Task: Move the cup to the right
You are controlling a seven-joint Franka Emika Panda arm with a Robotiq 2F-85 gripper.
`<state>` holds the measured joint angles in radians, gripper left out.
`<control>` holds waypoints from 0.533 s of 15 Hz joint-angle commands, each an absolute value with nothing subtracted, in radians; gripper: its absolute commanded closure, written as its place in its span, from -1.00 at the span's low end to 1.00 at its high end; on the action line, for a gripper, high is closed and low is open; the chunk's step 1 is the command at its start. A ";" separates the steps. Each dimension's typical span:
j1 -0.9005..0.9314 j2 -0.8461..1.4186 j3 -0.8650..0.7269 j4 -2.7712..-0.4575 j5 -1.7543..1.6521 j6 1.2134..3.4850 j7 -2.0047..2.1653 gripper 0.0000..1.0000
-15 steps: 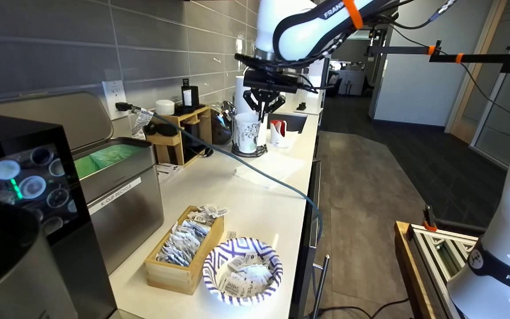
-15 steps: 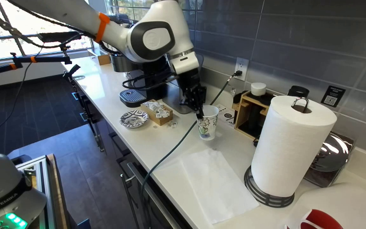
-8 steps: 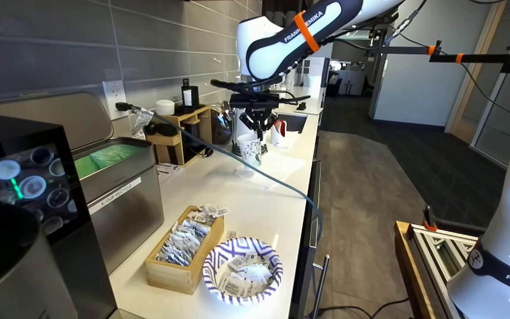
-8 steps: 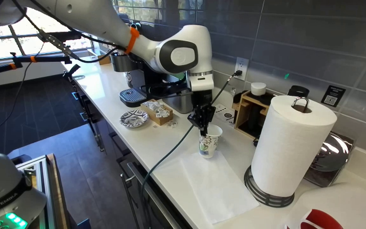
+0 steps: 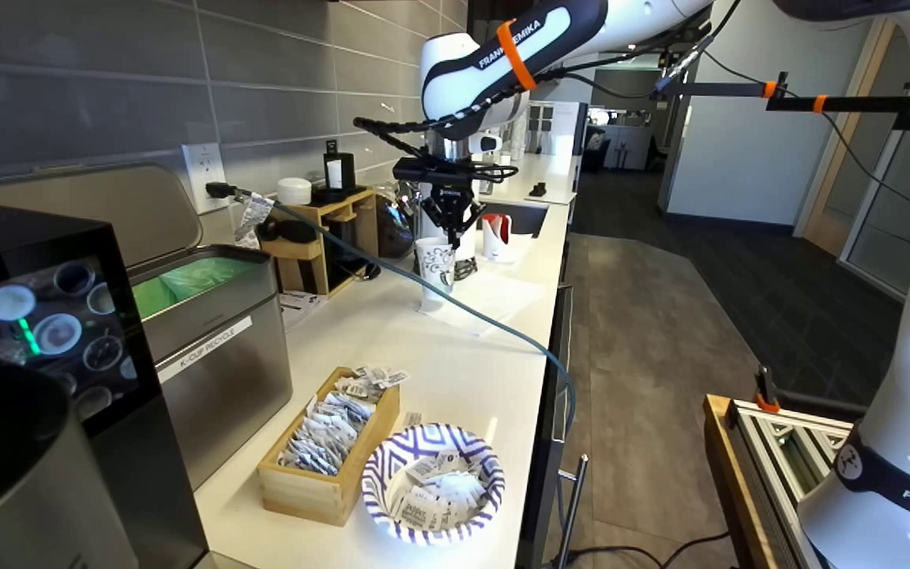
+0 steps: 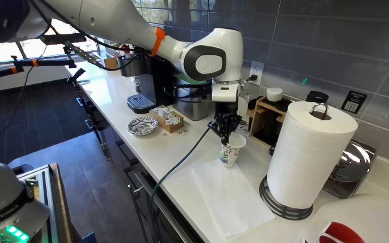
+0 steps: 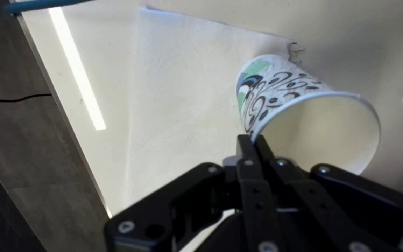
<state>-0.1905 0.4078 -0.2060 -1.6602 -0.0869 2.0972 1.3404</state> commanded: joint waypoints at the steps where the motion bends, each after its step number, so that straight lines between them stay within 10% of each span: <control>1: -0.162 0.438 -0.229 -1.633 -0.070 2.130 1.416 0.98; 8: -0.083 0.436 -0.263 -1.655 -0.174 2.310 1.553 0.98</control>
<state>-0.1251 0.4228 -0.2329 -1.6486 -0.1175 2.2582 1.4870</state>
